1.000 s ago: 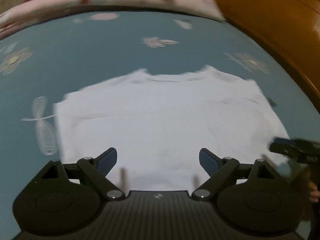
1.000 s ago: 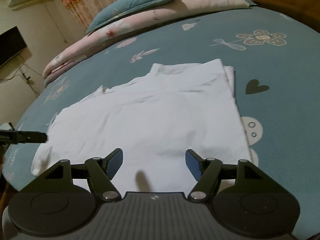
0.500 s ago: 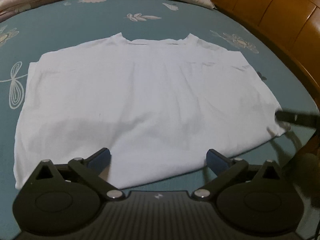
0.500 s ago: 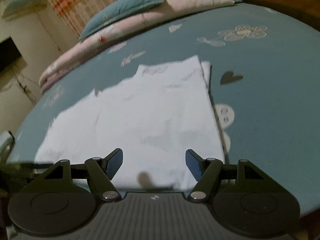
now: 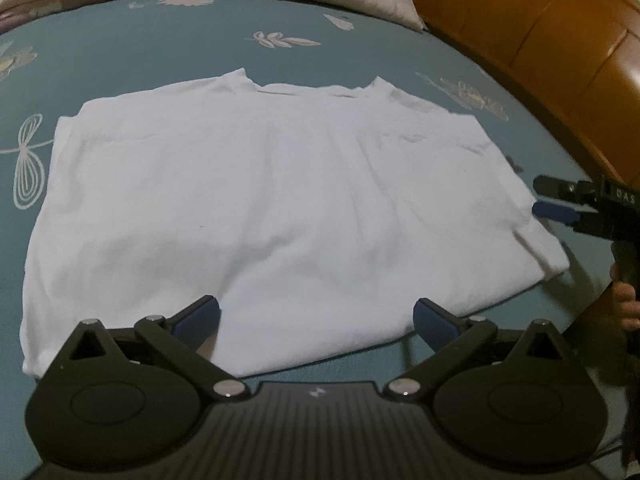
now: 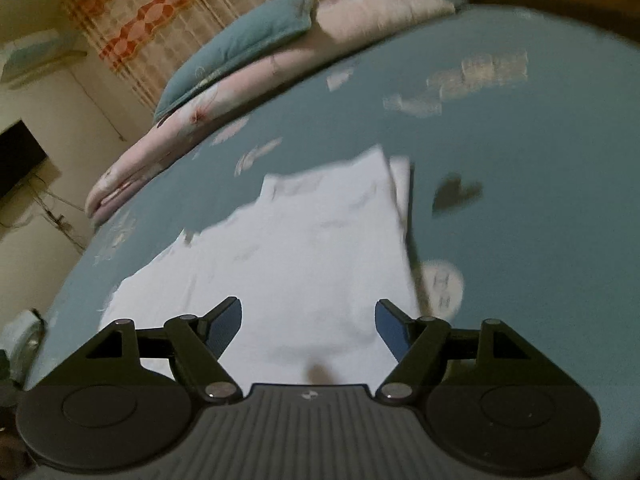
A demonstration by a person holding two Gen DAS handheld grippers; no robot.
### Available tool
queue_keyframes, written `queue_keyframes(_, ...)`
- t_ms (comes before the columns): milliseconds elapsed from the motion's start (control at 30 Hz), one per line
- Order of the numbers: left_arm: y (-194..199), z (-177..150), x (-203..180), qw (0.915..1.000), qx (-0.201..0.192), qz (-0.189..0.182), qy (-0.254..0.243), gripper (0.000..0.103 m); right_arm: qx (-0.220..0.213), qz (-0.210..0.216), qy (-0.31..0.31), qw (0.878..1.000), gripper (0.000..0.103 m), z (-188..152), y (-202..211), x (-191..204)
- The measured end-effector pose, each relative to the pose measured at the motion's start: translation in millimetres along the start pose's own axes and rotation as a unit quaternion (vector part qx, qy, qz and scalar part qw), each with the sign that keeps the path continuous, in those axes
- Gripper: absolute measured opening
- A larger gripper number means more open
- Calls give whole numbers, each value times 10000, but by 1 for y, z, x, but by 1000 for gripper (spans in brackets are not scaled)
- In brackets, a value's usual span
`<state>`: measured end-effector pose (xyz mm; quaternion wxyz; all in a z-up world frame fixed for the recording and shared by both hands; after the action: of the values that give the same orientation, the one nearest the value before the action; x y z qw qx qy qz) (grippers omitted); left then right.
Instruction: Fold clothes
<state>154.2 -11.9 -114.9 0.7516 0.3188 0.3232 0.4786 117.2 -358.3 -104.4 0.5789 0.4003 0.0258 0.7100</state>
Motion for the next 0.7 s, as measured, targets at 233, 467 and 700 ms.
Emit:
queue_keyframes(233,-2,3,-4,9999,84,42,-111,102,-143,-292,462,9984,80,52,-55,2)
queue_keyframes(467,-3,4,-4,9997,85,68,-221,102,248,-502,501,9972,79,45,-74,-15)
queue_keyframes(700,-5,4,-5,9995,103,96,-266,102,140,-532,848,9949,80,64,-94,1)
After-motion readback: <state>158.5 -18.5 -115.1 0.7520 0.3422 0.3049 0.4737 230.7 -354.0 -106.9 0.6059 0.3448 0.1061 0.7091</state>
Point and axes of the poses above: each gripper's, at about its wrist camera, not at the fingertips, and y roughly against the way its jaws point, x to its left, z to its top, the point moved 1 cm from there along -y, roughly the way its jaws point, and after that the axes turned 6 degrees about z, right-handed, at the moved point
